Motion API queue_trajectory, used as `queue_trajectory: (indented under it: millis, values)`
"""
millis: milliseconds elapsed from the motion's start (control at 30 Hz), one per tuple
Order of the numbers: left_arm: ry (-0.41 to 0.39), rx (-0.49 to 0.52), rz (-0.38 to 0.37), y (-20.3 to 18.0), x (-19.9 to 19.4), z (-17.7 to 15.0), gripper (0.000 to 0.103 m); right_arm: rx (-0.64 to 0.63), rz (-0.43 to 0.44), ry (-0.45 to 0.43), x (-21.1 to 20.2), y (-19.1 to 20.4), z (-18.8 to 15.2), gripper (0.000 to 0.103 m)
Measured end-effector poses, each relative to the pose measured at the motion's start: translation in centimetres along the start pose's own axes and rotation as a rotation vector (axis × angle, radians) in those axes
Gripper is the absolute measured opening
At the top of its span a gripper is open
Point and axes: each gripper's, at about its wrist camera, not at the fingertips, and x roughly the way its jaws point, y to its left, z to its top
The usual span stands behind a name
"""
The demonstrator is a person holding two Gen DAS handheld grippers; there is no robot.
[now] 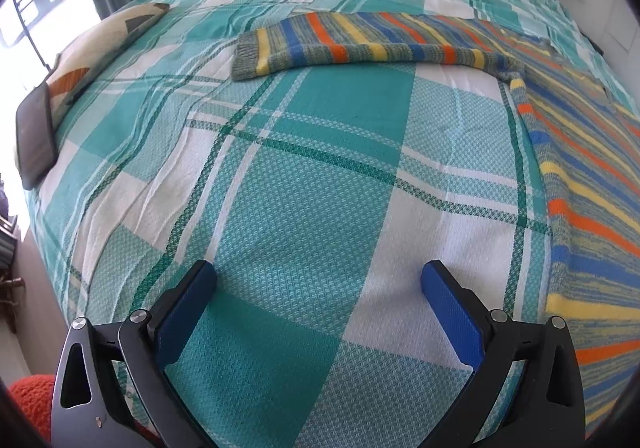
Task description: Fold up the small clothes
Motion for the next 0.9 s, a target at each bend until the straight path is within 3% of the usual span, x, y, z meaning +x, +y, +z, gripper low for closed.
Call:
queue_trajectory:
  millis: [900]
  values:
    - [-0.002, 0.02, 0.013, -0.24, 0.1, -0.02, 0.103, -0.001, -0.002, -0.002, 0.02, 0.05, -0.05, 0.103]
